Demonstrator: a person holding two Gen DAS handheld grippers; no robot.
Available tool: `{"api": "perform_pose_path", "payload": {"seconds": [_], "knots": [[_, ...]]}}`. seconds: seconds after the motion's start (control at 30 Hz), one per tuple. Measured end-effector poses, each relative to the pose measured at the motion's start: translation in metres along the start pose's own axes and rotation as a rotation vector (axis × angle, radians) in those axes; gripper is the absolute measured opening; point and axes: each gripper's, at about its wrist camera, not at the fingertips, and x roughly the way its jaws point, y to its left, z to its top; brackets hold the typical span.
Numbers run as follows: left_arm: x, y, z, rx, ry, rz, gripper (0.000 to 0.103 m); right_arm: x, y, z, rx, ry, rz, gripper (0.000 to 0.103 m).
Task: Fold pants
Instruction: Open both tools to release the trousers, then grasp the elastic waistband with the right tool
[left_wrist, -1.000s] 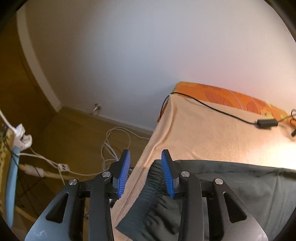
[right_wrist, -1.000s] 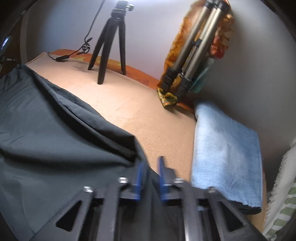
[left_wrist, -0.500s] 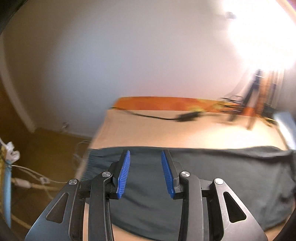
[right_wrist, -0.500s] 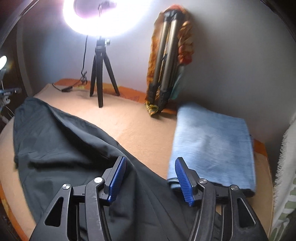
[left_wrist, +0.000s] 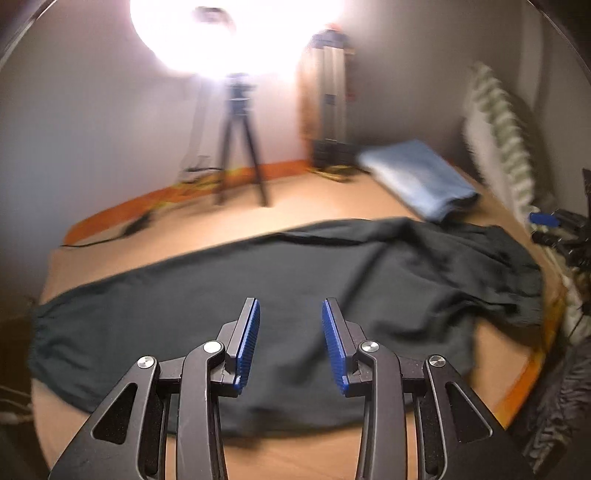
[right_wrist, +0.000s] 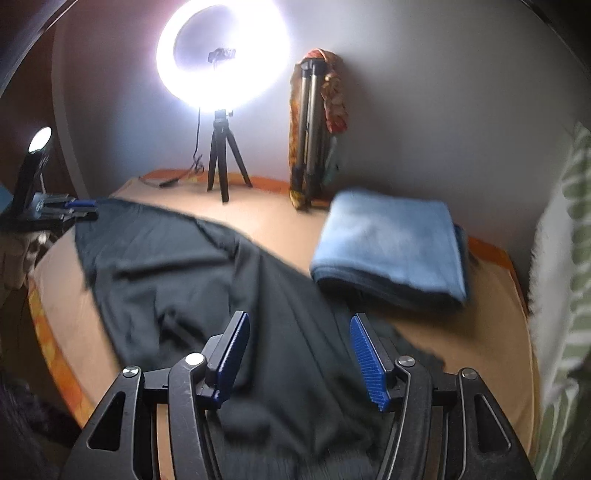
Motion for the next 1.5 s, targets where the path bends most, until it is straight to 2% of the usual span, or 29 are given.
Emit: {"api": "perform_pose_path", "payload": {"seconds": [0.23,0.43,0.53,0.73,0.77,0.83,0.93,0.97,1.0,1.03,1.1,1.2,1.3,1.5], "knots": [[0.012,-0.064,-0.017,0.014,0.031,-0.122,0.034,-0.034,-0.002,-0.058,-0.05,0.043,0.038,0.055],[0.027,-0.106,-0.042,0.026,0.102,-0.203,0.034,-0.044,0.008,-0.086,-0.14,0.062,0.101,0.055],[0.037,-0.124,-0.054,0.061,0.135,-0.212,0.034,-0.045,0.021,-0.096,-0.21,0.069,0.136,0.055],[0.045,-0.145,-0.064,0.083,0.169,-0.254,0.034,-0.024,0.047,-0.109,-0.371,0.124,0.102,0.055],[0.045,-0.146,-0.064,0.081,0.169,-0.26,0.036,-0.021,0.051,-0.11,-0.398,0.128,0.087,0.055],[0.045,-0.148,-0.065,0.078,0.169,-0.274,0.046,-0.015,0.057,-0.113,-0.451,0.134,0.055,0.055],[0.048,-0.156,-0.064,0.093,0.172,-0.286,0.046,-0.008,0.063,-0.115,-0.504,0.135,0.024,0.05],[0.047,-0.159,-0.064,0.105,0.17,-0.286,0.046,-0.006,0.063,-0.115,-0.514,0.136,0.009,0.035],[0.048,-0.162,-0.064,0.119,0.169,-0.288,0.046,-0.004,0.062,-0.112,-0.514,0.14,0.0,0.026],[0.049,-0.165,-0.065,0.136,0.17,-0.285,0.046,-0.005,0.059,-0.11,-0.5,0.133,0.008,0.023],[0.051,-0.17,-0.066,0.161,0.172,-0.278,0.046,-0.01,0.047,-0.1,-0.436,0.112,0.035,0.004],[0.057,-0.173,-0.066,0.174,0.183,-0.276,0.046,-0.017,0.026,-0.083,-0.335,0.067,0.03,0.002],[0.061,-0.175,-0.065,0.177,0.187,-0.276,0.046,-0.023,-0.011,-0.063,-0.172,0.03,0.035,0.002],[0.065,-0.182,-0.066,0.213,0.19,-0.262,0.046,-0.009,-0.09,-0.033,0.106,0.006,-0.05,0.002]]}}
